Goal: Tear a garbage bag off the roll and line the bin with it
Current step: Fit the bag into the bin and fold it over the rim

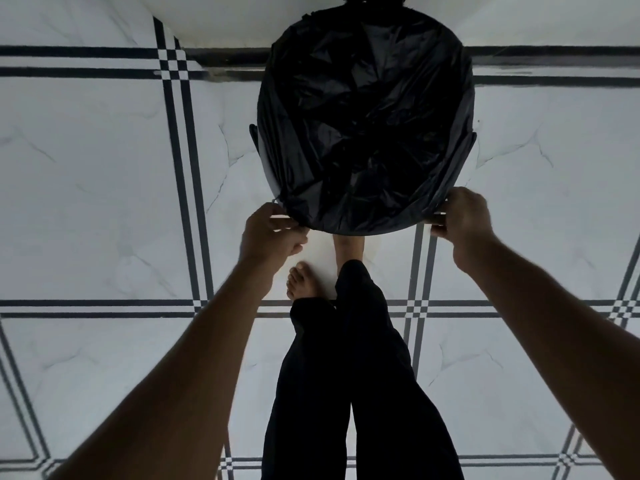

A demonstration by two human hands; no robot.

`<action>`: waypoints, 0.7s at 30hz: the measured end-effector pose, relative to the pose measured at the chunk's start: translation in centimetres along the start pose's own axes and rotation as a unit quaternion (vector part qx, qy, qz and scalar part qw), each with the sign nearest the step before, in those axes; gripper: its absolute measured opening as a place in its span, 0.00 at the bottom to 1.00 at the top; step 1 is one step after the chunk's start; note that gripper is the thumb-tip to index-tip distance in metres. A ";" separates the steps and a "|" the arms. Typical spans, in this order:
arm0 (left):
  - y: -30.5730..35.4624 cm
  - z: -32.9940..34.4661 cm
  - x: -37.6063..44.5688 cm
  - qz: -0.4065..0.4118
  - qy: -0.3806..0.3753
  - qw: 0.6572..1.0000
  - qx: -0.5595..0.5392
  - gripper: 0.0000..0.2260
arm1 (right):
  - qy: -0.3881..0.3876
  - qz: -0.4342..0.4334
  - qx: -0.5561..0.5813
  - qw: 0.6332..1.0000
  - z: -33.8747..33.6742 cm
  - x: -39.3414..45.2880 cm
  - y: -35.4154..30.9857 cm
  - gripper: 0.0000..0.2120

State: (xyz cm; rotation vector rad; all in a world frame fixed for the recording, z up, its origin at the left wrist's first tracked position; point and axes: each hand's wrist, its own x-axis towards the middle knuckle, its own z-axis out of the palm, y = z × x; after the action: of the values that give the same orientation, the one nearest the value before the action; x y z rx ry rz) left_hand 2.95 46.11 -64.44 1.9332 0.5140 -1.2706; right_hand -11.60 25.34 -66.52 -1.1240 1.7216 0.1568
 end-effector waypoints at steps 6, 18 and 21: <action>2.0 -2.2 0.3 0.100 0.125 0.982 -0.099 0.04 | 0.175 -0.321 -0.183 0.913 -0.6 -2.9 -1.0 0.12; 3.6 -1.4 0.8 0.231 0.232 0.916 0.232 0.07 | -0.020 -0.478 -0.284 0.831 6.8 -5.4 -3.1 0.13; 3.4 -1.9 0.5 0.228 0.226 0.925 0.201 0.08 | 0.005 -0.470 -0.308 0.827 6.5 -4.9 -2.4 0.16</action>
State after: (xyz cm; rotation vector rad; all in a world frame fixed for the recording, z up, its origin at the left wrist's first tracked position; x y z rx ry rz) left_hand 6.60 45.37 -63.21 2.5224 -0.0025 -0.6573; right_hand -5.24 30.73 -64.71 -2.3317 0.9383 0.0812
